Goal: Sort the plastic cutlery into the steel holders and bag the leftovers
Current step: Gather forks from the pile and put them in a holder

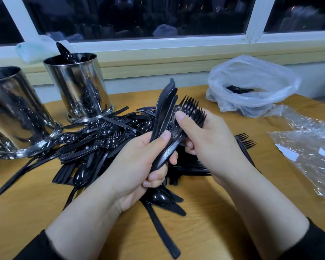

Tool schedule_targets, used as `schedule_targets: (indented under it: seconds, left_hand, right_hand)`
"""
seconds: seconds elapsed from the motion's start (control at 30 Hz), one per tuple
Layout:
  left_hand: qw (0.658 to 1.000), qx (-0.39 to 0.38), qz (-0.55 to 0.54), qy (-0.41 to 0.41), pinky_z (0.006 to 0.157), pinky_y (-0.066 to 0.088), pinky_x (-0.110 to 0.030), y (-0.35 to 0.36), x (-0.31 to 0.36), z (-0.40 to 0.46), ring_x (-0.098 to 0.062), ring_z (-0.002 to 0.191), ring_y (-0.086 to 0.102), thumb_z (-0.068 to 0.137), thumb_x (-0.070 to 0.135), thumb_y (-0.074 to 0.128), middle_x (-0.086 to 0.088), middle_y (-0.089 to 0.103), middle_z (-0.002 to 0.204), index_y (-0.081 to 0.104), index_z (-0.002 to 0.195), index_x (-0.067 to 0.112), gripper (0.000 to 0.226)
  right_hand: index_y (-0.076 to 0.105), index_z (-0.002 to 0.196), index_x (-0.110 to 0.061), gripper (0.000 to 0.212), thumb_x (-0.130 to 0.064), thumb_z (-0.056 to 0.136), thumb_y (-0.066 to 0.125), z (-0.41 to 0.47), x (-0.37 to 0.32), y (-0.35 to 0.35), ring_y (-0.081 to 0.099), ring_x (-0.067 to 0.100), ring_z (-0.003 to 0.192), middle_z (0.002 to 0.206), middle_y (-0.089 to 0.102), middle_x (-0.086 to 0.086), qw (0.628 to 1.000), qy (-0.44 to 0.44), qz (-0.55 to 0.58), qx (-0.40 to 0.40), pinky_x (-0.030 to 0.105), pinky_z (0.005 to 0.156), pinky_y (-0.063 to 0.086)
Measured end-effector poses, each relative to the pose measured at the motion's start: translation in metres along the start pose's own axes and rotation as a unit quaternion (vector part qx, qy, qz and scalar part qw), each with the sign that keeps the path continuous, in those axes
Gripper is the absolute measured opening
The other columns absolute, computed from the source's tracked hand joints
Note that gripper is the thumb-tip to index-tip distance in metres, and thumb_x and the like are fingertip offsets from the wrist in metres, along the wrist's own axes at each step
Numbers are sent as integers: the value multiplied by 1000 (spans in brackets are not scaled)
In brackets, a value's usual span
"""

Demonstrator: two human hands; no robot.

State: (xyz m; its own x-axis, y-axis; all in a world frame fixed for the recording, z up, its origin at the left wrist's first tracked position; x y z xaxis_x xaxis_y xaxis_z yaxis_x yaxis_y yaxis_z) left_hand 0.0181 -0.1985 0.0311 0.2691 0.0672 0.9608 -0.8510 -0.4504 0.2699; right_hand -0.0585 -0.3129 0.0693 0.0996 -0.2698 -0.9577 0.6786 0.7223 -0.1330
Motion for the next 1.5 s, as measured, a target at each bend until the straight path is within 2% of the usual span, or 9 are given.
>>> schedule_targets:
  seconds: [0.1,0.4,0.6,0.8,0.97,1.17,1.3,1.37,1.5]
  left_hand:
    - [1000,5,12,17,37,19,-17,-3,1,1,-9,40,28,104,37,54,-13,62,80,69,86,19,29]
    - [998,36,30,51,41,18,-20,-11,7,2,-12,42,25,106,36,53,-12,67,82,69,99,15,27]
    - [996,58,33,65,40,21,-23,-22,23,-15,-13,39,33,108,35,48,-15,72,83,64,110,6,33]
    - [987,123,49,95,40,21,-22,-68,60,-52,-14,39,34,108,37,49,-16,77,91,65,112,10,32]
    - [957,251,83,120,41,43,-28,-144,92,-93,-24,49,60,109,32,47,-10,78,82,63,107,9,29]
    - [938,316,39,136,50,13,-28,-211,109,-130,-12,49,20,108,36,50,5,31,60,69,97,19,28]
    - [943,305,38,130,45,14,-26,-232,114,-145,-12,49,17,105,46,49,6,29,60,64,97,13,38]
    - [944,303,48,119,45,16,-26,-242,113,-150,-13,50,17,105,48,48,6,31,60,63,98,11,40]
    - [950,291,15,111,42,18,-22,-253,110,-157,-11,49,18,104,45,50,5,31,62,60,95,9,39]
  right_hand:
    - [52,79,-5,35,-31,103,57,1,1,-2,42,10,54,62,48,-2,1000,2,3,6,27,51,37]
    - [60,95,-2,30,-30,104,54,6,-11,5,49,5,56,64,54,-5,1000,-26,-5,-1,21,53,42]
    - [56,76,-24,29,-30,103,54,9,-30,26,49,7,56,61,55,-9,998,-43,-52,-5,35,62,41]
    - [55,80,-25,26,-41,101,55,27,-78,63,47,10,51,55,51,-10,990,-94,-107,-7,39,62,41]
    - [53,79,-22,31,-43,101,54,51,-124,120,44,17,53,55,47,-7,981,-147,-125,-9,39,59,38]
    - [48,81,-10,35,-42,97,55,93,-180,191,45,24,61,68,52,8,969,-216,-117,20,47,62,41]
    - [42,77,-17,32,-38,99,54,126,-203,247,43,19,63,69,46,2,958,-249,-141,15,37,62,41]
    - [40,79,-23,30,-37,103,51,141,-207,278,41,16,62,71,46,-3,945,-261,-195,3,21,55,35]
    - [47,97,-19,19,-37,104,49,166,-187,331,51,20,71,84,57,-2,929,-246,-274,-35,31,59,33]
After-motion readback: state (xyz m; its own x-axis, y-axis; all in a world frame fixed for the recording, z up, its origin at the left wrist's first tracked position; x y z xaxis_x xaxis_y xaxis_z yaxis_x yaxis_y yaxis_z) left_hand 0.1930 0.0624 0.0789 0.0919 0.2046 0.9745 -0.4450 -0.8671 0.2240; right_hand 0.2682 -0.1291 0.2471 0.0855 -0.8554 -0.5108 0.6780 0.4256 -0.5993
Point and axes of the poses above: each hand's wrist, its own z-axis towards the middle knuckle, its own y-axis out of the palm, x = y × z, the point moved 7 cm from there along z, towards the middle knuckle
